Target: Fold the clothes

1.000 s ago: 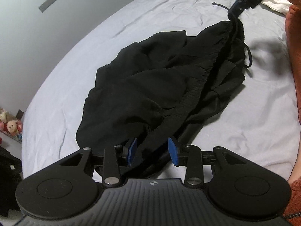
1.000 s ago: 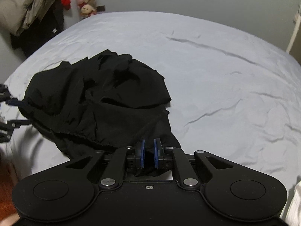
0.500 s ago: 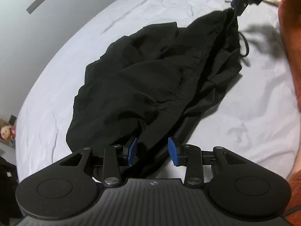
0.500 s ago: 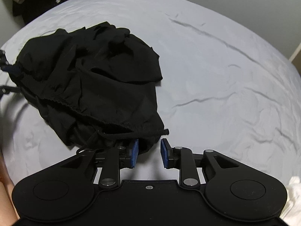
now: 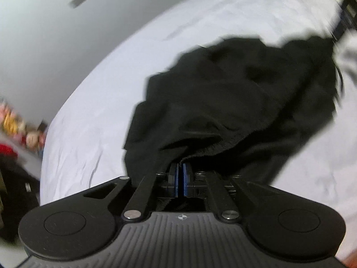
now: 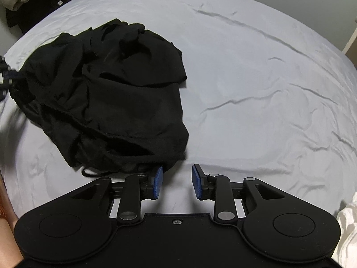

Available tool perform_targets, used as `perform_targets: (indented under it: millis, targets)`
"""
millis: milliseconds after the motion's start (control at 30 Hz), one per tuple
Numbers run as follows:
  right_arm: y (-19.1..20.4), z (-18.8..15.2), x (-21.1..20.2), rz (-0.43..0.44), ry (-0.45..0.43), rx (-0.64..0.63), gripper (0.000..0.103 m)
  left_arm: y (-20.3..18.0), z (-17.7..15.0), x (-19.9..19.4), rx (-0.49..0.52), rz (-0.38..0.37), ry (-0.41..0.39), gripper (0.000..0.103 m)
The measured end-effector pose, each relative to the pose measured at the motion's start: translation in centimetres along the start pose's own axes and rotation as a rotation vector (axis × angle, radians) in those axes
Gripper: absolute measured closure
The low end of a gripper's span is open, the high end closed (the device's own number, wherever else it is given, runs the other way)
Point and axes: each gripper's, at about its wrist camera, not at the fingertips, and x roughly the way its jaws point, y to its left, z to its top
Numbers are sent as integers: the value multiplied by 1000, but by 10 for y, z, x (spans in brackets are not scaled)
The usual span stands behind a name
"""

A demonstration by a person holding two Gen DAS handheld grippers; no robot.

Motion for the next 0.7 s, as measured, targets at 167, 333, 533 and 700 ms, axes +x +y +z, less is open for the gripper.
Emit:
perform_targets:
  millis: [167,333,533,700]
  targets:
    - [-3,0,0,27,-8,28,69,38,-4,-3,-143,130,21,101]
    - [1,2,-5,103,-37,44,69,75,-20,-4,-262,139,60,101]
    - [35,3,-7,181,-55,-34,69,81,-30,-5,-285,153,81,100]
    - [68,3,9,89,-50,-124,69,79,-36,-1,-292,147,83,100]
